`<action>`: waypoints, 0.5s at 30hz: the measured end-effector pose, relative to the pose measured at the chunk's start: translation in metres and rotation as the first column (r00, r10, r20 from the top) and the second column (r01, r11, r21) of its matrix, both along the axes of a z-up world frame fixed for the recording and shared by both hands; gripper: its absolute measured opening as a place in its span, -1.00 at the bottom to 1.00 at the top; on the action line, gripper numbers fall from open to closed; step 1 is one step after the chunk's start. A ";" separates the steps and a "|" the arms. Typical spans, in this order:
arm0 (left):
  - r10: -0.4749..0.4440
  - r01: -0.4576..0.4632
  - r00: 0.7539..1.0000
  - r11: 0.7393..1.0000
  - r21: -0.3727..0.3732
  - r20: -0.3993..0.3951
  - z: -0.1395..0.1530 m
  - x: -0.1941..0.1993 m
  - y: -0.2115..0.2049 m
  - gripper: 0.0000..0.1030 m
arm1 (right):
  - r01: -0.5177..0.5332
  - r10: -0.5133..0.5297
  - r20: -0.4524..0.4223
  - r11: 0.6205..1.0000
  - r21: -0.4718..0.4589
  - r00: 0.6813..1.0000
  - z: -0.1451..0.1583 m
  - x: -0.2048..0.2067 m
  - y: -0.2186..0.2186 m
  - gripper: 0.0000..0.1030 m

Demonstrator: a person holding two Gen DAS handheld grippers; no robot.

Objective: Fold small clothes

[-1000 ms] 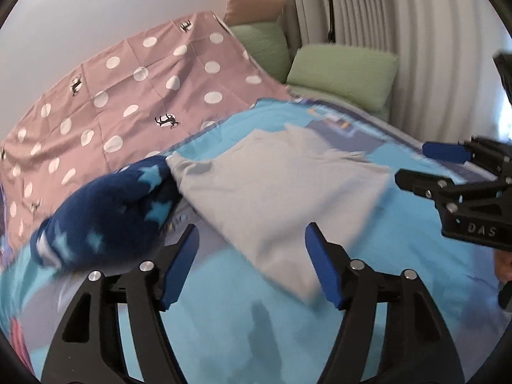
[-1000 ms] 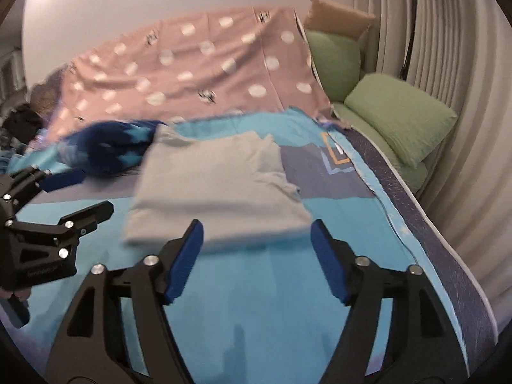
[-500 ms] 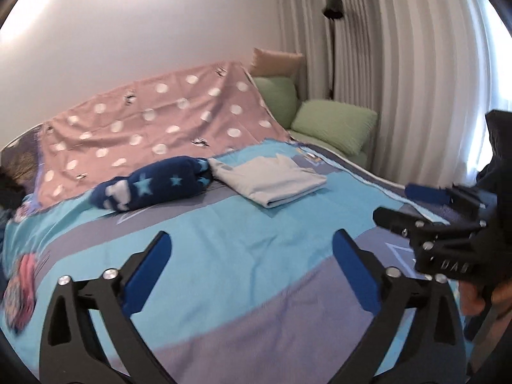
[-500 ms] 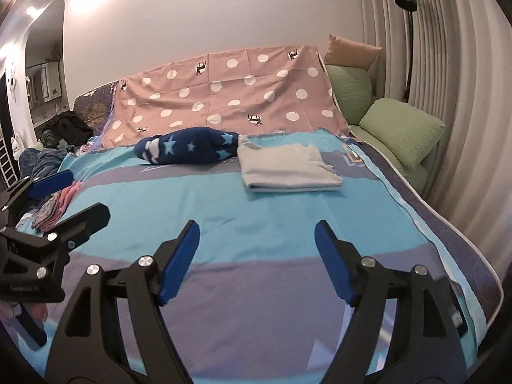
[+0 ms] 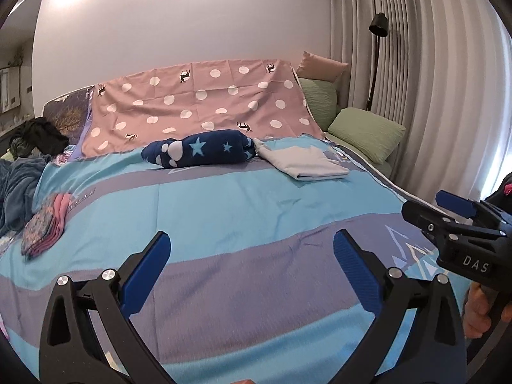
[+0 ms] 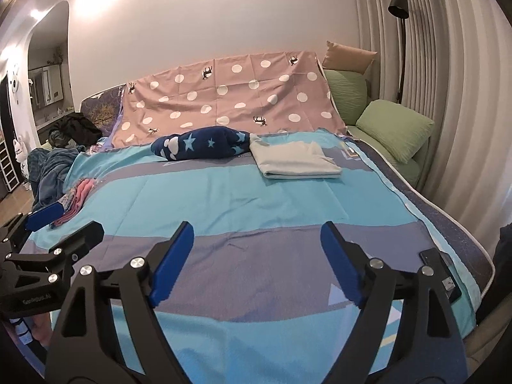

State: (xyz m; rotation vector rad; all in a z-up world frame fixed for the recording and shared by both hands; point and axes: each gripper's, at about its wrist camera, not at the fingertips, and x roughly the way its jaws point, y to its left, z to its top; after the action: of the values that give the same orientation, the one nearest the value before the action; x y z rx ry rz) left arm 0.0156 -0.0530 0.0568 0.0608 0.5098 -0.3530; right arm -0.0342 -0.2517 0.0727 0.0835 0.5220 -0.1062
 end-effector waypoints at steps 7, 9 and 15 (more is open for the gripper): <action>-0.010 0.010 1.000 1.000 0.008 0.018 0.006 -0.019 0.003 0.97 | -0.001 0.001 -0.009 1.000 -0.003 1.000 0.000 -0.009 0.004 0.63; -0.002 0.002 1.000 1.000 0.011 0.018 0.006 -0.021 0.002 0.97 | -0.002 0.002 -0.019 1.000 0.001 1.000 -0.003 -0.006 0.004 0.64; 0.003 -0.004 1.000 1.000 0.016 0.022 0.004 -0.025 0.001 0.97 | -0.001 0.002 -0.043 1.000 0.020 0.999 -0.010 -0.002 0.001 0.64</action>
State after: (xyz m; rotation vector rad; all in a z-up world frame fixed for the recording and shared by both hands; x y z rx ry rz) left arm -0.0090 -0.0522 0.0611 0.0794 0.4906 -0.3444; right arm -0.0365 -0.2509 0.0632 0.1007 0.5660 -0.1017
